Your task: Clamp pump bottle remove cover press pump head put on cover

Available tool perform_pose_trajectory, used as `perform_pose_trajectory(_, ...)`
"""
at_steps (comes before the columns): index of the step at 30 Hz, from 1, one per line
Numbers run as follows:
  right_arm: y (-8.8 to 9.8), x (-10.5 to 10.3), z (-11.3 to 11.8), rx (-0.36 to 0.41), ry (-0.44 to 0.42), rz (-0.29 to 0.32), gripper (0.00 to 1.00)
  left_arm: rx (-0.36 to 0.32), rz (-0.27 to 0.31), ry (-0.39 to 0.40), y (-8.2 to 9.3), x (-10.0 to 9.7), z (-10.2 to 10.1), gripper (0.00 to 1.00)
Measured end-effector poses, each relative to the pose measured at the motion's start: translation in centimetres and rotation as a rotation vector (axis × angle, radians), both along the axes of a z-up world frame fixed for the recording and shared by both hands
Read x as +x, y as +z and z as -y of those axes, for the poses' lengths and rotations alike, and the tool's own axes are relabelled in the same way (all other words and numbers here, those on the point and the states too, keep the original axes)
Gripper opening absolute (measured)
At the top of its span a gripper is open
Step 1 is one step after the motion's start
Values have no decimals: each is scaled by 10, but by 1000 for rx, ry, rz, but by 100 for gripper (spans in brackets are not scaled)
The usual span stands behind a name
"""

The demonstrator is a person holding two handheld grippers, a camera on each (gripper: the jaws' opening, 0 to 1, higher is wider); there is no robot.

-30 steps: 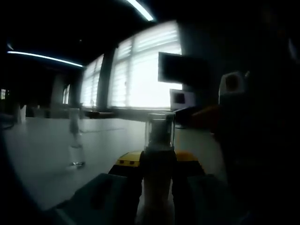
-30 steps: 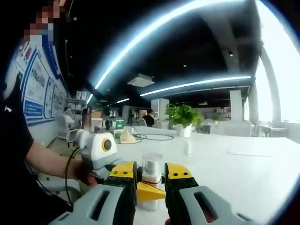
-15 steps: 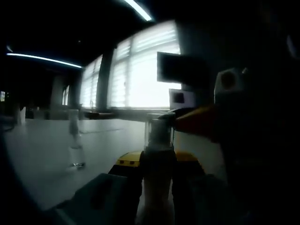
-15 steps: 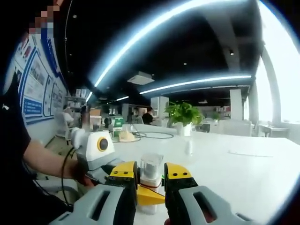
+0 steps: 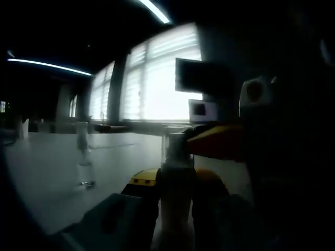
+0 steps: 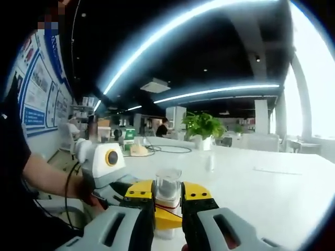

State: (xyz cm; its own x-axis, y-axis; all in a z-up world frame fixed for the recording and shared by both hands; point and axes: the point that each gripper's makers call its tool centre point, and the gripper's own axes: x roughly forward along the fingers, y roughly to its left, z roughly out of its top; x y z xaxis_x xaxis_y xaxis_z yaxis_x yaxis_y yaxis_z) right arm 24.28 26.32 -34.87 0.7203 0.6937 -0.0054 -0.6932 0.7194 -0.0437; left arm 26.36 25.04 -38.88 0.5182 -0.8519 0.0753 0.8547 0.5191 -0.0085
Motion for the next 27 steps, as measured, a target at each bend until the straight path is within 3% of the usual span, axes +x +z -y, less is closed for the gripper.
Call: perform_pose_trajectory(27, 5, -3, 1, 6, -5, 30, 12, 0, 4, 0, 0, -1, 0, 14)
